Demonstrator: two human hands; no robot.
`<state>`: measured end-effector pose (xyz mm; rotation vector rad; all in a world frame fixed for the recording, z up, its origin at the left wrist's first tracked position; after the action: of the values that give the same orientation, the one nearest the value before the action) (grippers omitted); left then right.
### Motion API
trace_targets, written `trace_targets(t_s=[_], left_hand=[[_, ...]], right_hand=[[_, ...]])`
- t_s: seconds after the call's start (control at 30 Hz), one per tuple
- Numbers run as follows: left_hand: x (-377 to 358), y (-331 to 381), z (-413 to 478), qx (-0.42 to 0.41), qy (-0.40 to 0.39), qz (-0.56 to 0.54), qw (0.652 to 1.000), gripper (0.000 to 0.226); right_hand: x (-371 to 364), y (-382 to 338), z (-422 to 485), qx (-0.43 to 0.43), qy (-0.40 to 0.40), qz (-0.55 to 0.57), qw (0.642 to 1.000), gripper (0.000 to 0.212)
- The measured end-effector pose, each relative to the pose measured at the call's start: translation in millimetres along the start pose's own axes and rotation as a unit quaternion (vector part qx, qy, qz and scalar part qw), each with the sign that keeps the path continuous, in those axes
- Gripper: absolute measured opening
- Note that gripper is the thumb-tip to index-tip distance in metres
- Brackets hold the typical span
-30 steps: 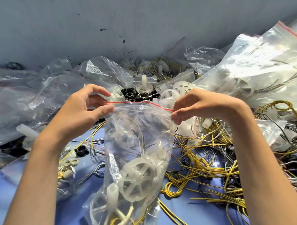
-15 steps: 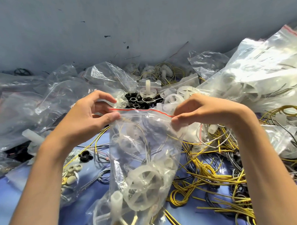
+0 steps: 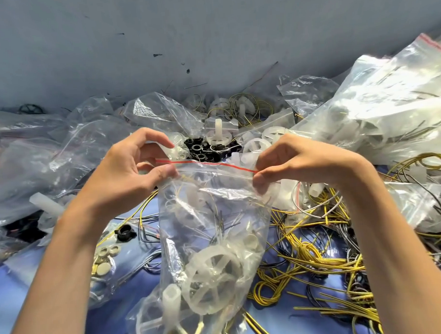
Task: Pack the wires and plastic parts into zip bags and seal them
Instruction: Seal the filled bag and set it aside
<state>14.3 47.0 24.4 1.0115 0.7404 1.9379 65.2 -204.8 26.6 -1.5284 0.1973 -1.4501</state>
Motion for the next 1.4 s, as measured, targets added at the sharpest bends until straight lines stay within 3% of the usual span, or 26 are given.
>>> trace_targets(t_s=[0.13,0.33,0.7,0.97,1.4], left_hand=[[-0.5,0.1,-0.1,0.037,-0.001,-0.008,0.999,0.035],[-14.0,2.1,-0.7,0.035,-0.032,0.031,0.998,0.004],[-13.0,-3.5,-1.5,0.019,-0.038,0.058,0.997,0.016],[-14.4,10.4,-4.2,-0.001,-0.076,0.089,0.993,0.008],[-14.8,12.9,-3.6,-0.034,-0.051,0.109,0.992,0.015]], right_hand=[[0.5,1.0,0.5,-0.007,0.007,-0.01,1.0,0.01],[-2.3,-1.7,1.5,0.007,0.01,-0.021,1.0,0.017],[-5.2,-2.3,4.8,0.016,0.014,-0.024,0.999,0.012],[-7.7,-4.5,5.4,0.025,0.014,-0.014,1.0,0.011],[-9.1,-12.3,7.3,0.039,0.018,-0.04,0.998,0.006]])
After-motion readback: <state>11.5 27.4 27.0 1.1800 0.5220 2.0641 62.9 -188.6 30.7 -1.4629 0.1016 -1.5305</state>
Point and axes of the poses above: each hand's wrist, its own z-axis towards the middle knuckle, its own x-axis out of the back of the hand, y = z × x, the point moved 2 cm from there along z, towards the middle knuckle, and after that the axes turned 14 degrees about y, right-handed, at the moved point
